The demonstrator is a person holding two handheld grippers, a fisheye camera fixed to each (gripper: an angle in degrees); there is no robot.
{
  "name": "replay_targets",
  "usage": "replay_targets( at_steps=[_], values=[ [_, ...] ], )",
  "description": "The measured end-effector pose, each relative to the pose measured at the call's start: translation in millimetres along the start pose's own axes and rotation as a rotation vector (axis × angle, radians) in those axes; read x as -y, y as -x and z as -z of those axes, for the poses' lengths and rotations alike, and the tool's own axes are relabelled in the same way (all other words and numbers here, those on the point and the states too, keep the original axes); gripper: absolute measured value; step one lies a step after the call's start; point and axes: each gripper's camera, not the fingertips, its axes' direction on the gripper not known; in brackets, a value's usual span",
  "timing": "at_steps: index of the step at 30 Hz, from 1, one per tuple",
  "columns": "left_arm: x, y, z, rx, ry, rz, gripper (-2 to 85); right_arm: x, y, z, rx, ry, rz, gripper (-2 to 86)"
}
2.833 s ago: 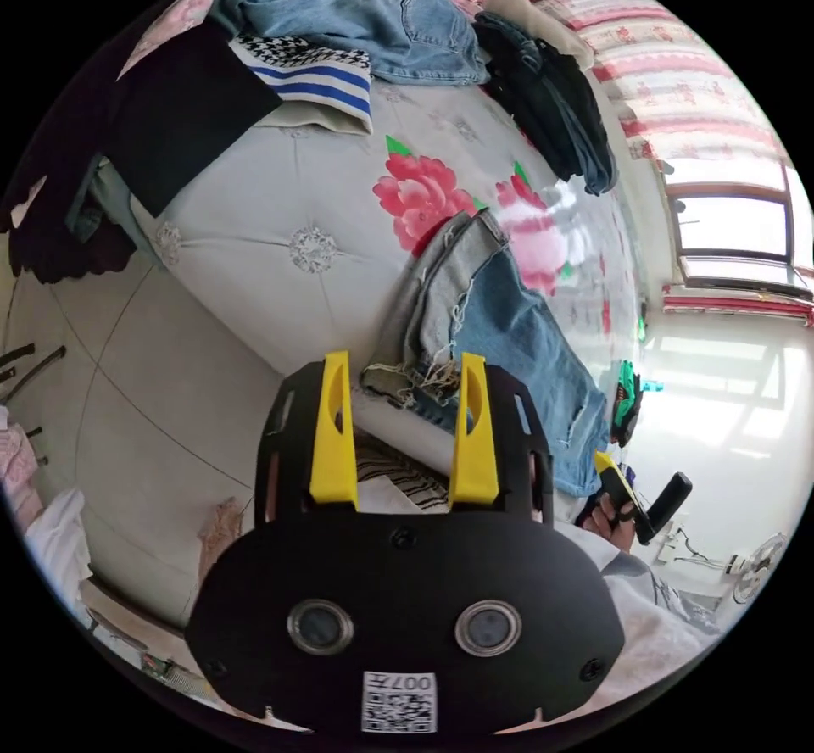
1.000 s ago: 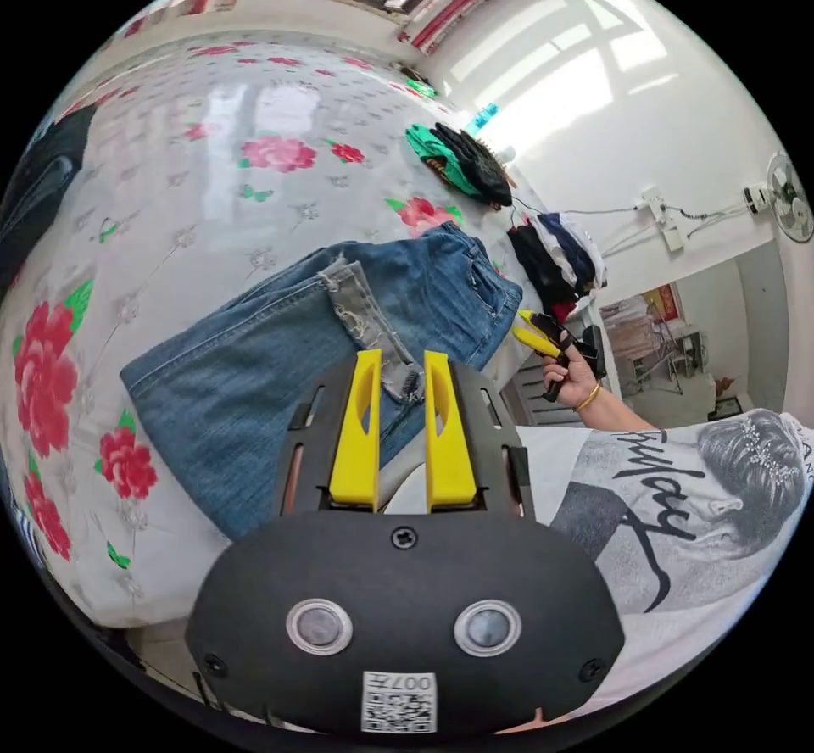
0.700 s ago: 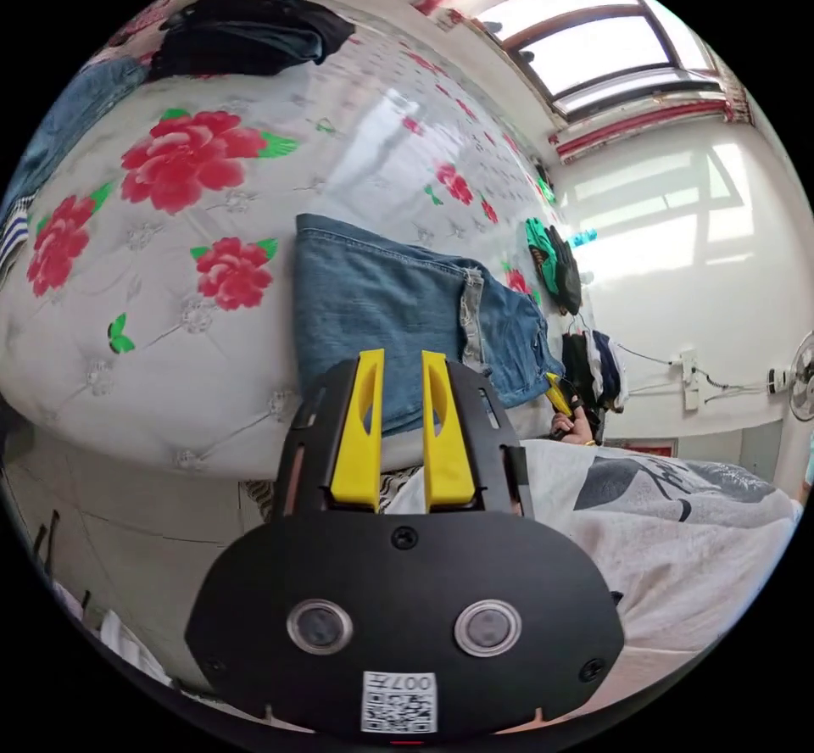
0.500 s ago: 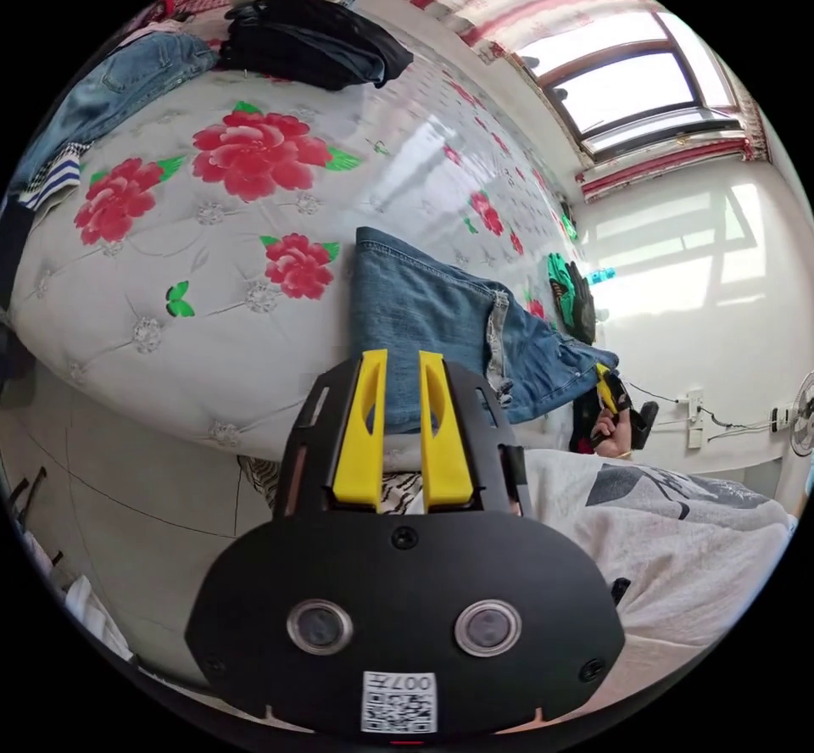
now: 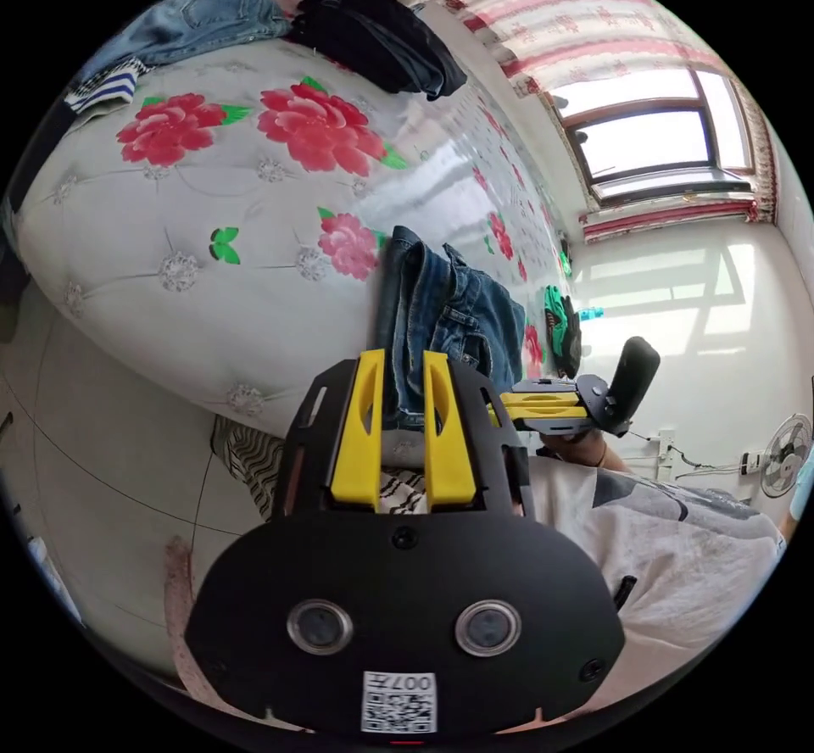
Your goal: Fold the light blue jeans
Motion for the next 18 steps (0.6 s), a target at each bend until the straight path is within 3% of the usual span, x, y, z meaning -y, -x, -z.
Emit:
replay_targets(
  at_steps=[5, 10, 13, 18],
  values=[
    [9.4, 5.4, 12.4, -0.007, 0.051, -0.003, 10.7, -44.1, -48.6, 50.4, 0.034, -0.308, -0.185, 5.6],
    [46.8, -7.6, 5.6, -0.073, 0.150, -0.078, 17.0, -155.0, -151.6, 82.4, 0.058, -0.595, -0.678, 10.3],
    [71.7, -23.9, -13.2, -0.061, 0.273, -0.144, 19.3, -194.0, -189.8, 60.8, 0.169, -0.638, -0.823, 11.0],
    [100.9, -52.3, -25.4, -0.039, 0.404, -0.207, 15.1, -182.8, -223.6, 5.1, 0.336, -0.555, -0.837, 9.6]
  ],
)
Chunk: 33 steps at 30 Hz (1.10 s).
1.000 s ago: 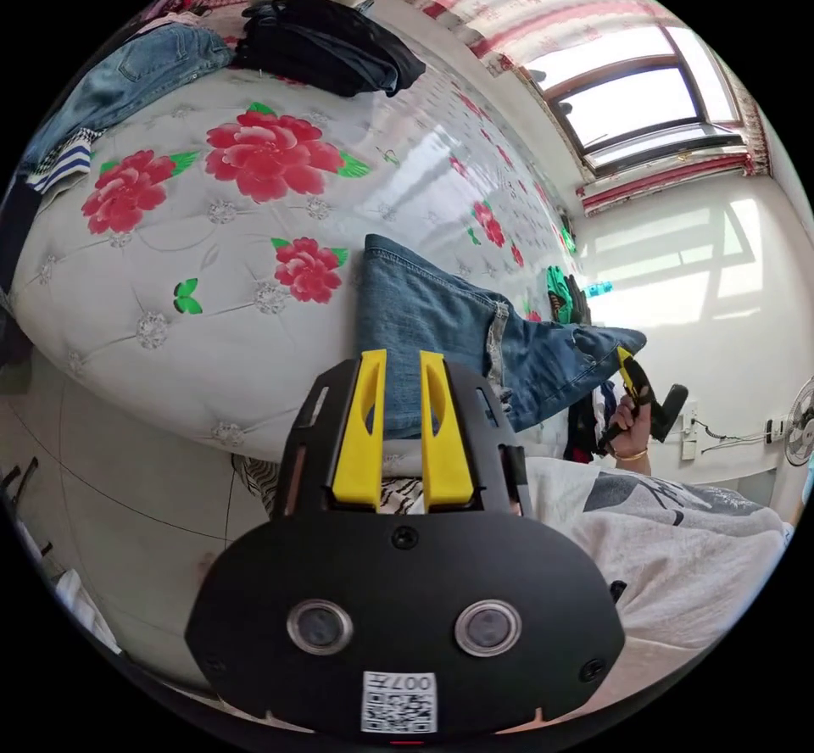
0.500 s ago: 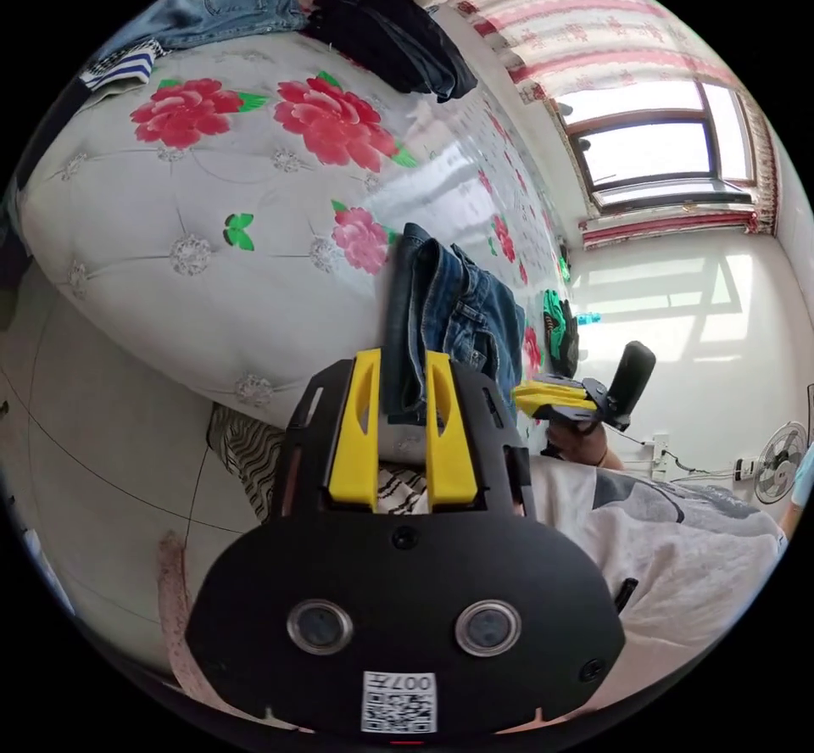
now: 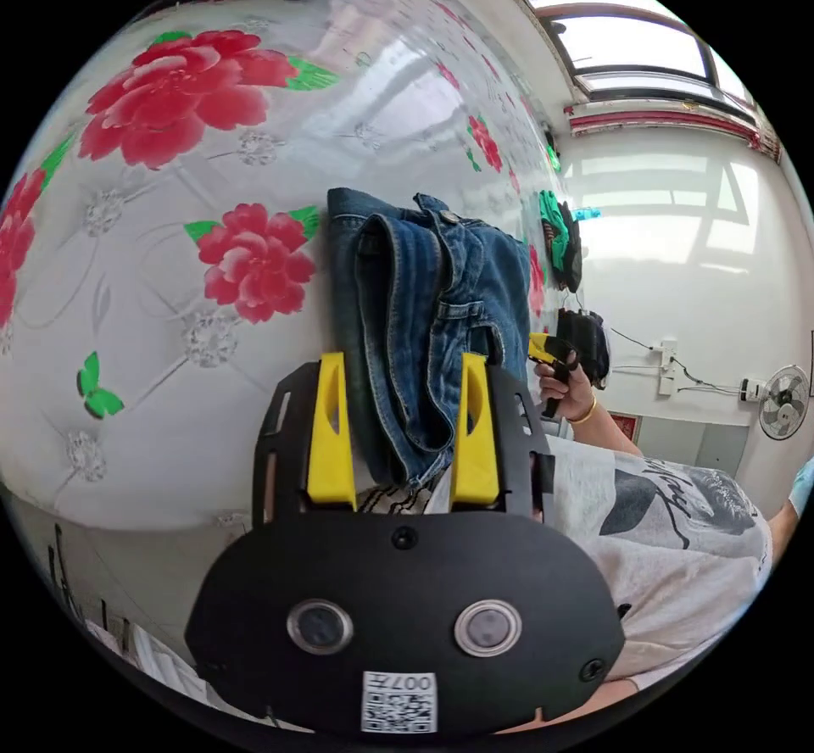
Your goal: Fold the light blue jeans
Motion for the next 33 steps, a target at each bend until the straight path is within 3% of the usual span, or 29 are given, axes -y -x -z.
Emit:
replay_targets(
  at_steps=[4, 17, 22, 27, 33],
  values=[
    [8.3, -6.2, -0.8, 0.036, 0.061, 0.044, 7.7, 17.2, -12.5, -26.9, 0.001, 0.040, -0.053, 5.2],
    [10.4, -54.8, 141.8, -0.075, -0.090, -0.189, 6.8, 70.1, 116.3, -44.6, -0.020, 0.002, 0.201, 0.8],
    [58.0, -49.7, 239.2, -0.096, -0.198, -0.294, 6.8, 150.2, 206.8, -89.6, -0.032, -0.056, 0.350, 0.8],
    [134.0, -49.2, 352.6, 0.008, -0.305, -0.371, 6.8, 249.2, 285.3, -148.8, -0.050, -0.096, 0.459, 0.9],
    [235.4, -32.9, 441.1, 0.107, -0.428, -0.331, 8.6, 379.9, 349.4, -223.5, -0.036, -0.187, 0.467, 1.5]
  ],
)
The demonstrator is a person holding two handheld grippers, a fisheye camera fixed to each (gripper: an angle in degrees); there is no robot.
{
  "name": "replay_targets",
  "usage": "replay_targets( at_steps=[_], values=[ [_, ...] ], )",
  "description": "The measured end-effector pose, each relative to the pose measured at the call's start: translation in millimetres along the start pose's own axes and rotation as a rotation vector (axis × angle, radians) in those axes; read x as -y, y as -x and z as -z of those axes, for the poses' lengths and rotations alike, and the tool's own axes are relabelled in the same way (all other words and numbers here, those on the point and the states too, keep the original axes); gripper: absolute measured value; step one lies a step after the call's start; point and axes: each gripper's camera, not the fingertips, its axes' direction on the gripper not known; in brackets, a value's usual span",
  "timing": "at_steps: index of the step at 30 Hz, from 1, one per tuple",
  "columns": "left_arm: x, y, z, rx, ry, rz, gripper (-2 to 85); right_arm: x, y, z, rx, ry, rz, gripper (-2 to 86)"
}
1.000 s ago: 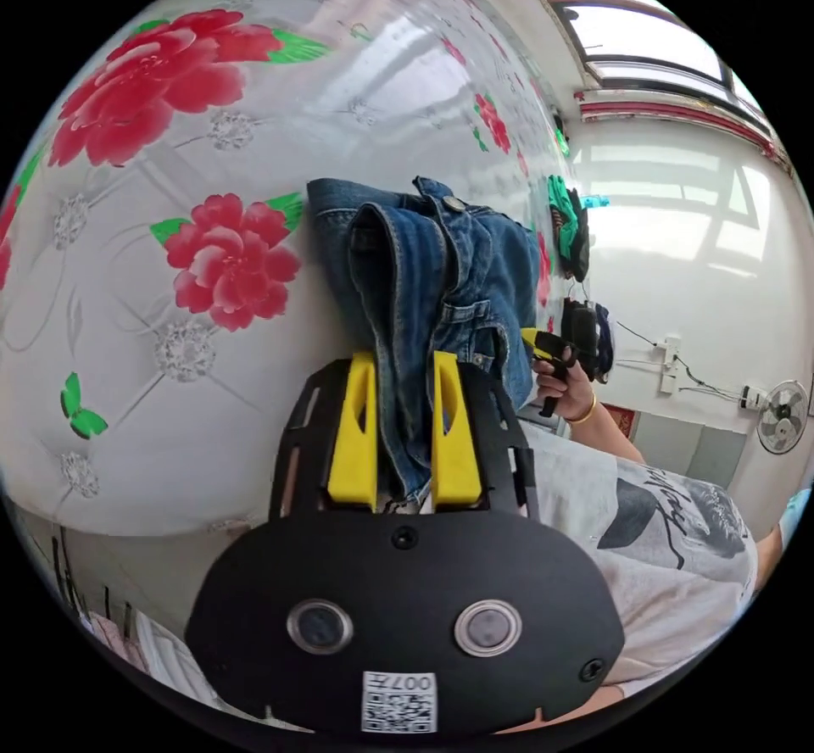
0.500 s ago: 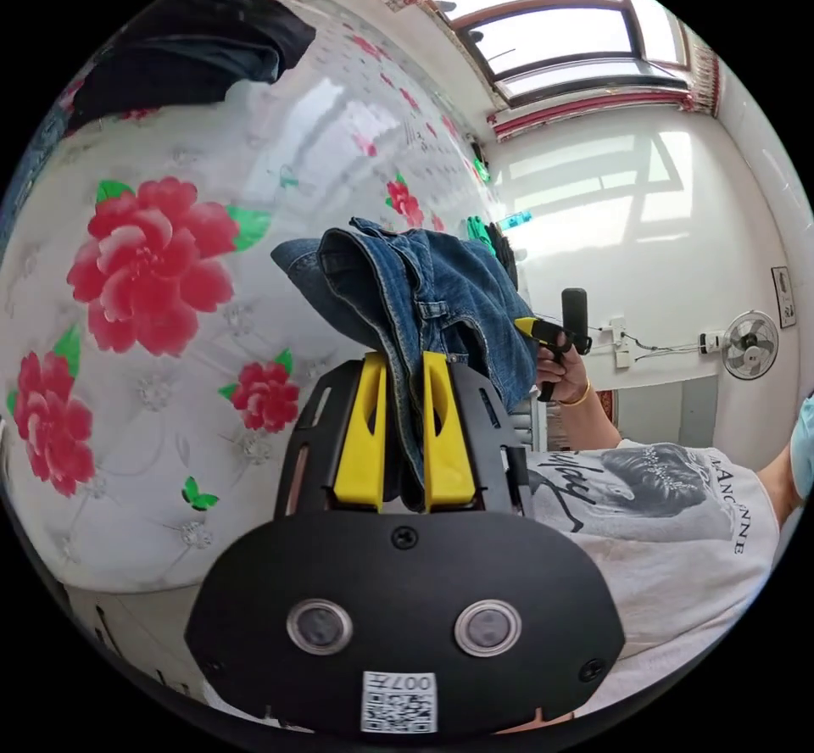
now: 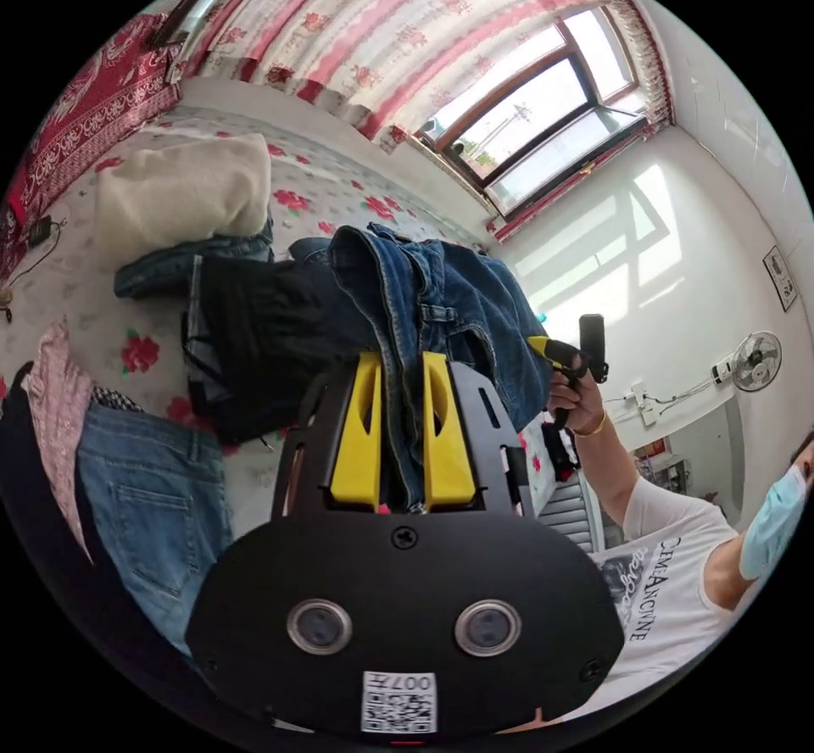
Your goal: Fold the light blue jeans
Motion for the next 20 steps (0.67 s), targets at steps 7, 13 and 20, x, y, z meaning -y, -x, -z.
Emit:
replay_targets(
  at_steps=[7, 13, 20],
  values=[
    [-88.4, 57.5, -54.0, 0.232, 0.110, 0.010, 15.1, -27.5, -64.1, -140.9, -0.353, 0.194, -0.040, 2.8],
    [-286.9, 51.6, -15.1, 0.594, 0.077, 0.221, 13.8, -224.0, -89.8, -208.9, -0.511, 0.582, 0.021, 2.4],
    [-343.6, 39.4, 115.6, 1.122, -0.150, 0.510, 14.5, -356.1, -49.4, -242.3, -0.691, 0.789, 0.182, 1.5]
  ],
)
